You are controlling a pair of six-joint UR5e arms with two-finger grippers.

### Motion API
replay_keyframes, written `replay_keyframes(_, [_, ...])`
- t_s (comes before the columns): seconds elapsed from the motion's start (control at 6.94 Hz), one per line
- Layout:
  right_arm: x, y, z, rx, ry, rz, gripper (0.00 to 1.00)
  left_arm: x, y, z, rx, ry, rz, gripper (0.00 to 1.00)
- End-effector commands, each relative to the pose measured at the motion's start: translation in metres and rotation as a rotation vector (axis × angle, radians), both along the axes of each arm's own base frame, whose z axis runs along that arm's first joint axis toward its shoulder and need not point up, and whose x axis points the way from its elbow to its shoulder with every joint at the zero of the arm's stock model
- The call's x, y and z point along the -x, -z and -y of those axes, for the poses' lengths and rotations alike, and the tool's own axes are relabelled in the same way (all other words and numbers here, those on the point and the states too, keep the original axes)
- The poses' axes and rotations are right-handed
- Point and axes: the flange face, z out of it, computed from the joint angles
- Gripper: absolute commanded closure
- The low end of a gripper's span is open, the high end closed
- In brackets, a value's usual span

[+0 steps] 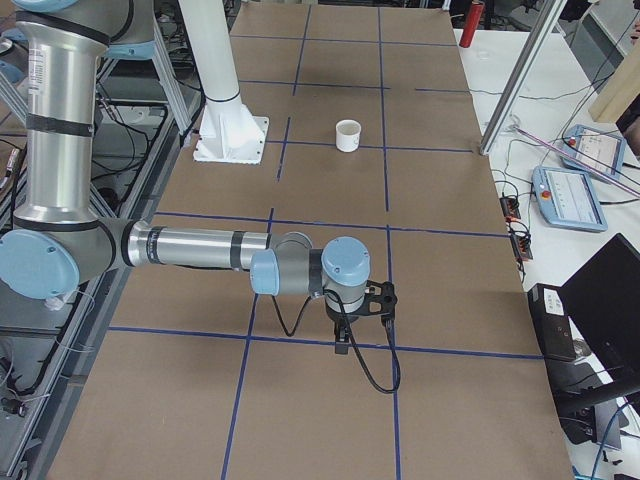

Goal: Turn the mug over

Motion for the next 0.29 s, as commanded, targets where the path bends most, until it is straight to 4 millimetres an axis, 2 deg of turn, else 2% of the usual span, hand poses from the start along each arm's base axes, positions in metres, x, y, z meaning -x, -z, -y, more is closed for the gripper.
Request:
replay_keyframes(0.0, [0.0000, 0.0000, 0.0000, 0.000, 0.000, 0.000, 0.00, -0.0010, -0.0042, -0.0023, 0.004, -0.003, 0.001, 0.00])
replay_keyframes(0.14, [0.0000, 0.0000, 0.0000, 0.000, 0.000, 0.000, 0.00, -0.0010, -0.0028, -0.0034, 0.007, -0.003, 0.001, 0.00])
